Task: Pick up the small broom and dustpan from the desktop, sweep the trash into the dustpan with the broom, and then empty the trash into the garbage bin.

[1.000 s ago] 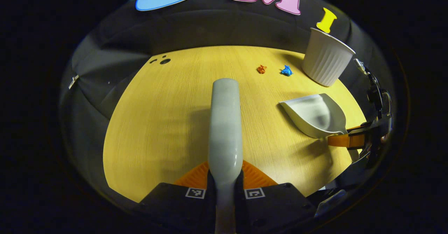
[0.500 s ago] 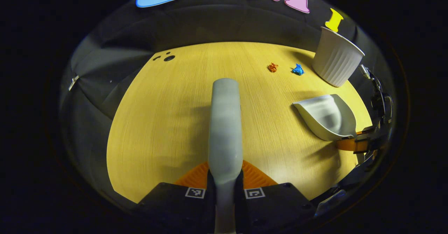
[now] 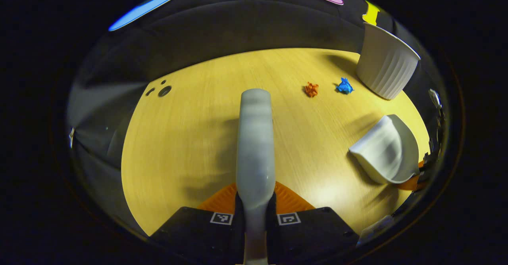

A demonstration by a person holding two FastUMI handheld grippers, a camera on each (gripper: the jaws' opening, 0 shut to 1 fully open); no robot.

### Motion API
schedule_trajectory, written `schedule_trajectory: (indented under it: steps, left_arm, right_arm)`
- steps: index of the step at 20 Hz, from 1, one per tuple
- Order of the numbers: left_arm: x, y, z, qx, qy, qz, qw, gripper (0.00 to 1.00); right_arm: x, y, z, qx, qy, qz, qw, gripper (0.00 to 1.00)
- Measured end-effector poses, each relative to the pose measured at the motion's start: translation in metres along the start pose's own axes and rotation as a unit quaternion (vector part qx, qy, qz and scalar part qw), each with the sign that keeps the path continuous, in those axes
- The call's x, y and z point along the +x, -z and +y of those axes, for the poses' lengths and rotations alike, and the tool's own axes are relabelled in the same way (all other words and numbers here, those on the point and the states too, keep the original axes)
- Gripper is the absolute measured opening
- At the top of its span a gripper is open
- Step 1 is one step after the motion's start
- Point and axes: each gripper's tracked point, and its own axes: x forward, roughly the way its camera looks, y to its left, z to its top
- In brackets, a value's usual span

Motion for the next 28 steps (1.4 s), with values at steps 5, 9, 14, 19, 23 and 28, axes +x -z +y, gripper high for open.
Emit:
schedule_trajectory:
  steps: [5, 9, 14, 19, 23, 28]
  left_arm:
    - [0.047, -0.063, -0.022, 0.05, 0.027, 0.007, 0.998, 0.26]
    - [0.08, -0.102, -0.046, 0.139, 0.046, 0.016, 0.989, 0.25]
    - [0.11, -0.138, -0.082, 0.255, 0.065, 0.017, 0.965, 0.27]
    - [0.116, -0.157, -0.125, 0.344, 0.11, 0.014, 0.932, 0.27]
    - [0.102, -0.142, -0.166, 0.382, 0.164, 0.034, 0.909, 0.27]
    - [0.075, -0.106, -0.201, 0.374, 0.224, 0.073, 0.897, 0.27]
  right_arm:
    - [-0.013, -0.008, -0.021, -0.021, 0.007, -0.011, 1.0, 0.36]
    - [-0.014, -0.016, -0.035, -0.029, 0.006, -0.017, 0.999, 0.36]
    - [-0.014, -0.014, -0.05, -0.044, 0.0, -0.016, 0.999, 0.39]
    - [-0.012, -0.012, -0.054, -0.053, -0.005, -0.014, 0.999, 0.36]
    - [-0.012, -0.012, -0.054, -0.057, -0.009, -0.013, 0.998, 0.4]
    - [-0.012, -0.01, -0.053, -0.055, -0.016, -0.014, 0.998, 0.36]
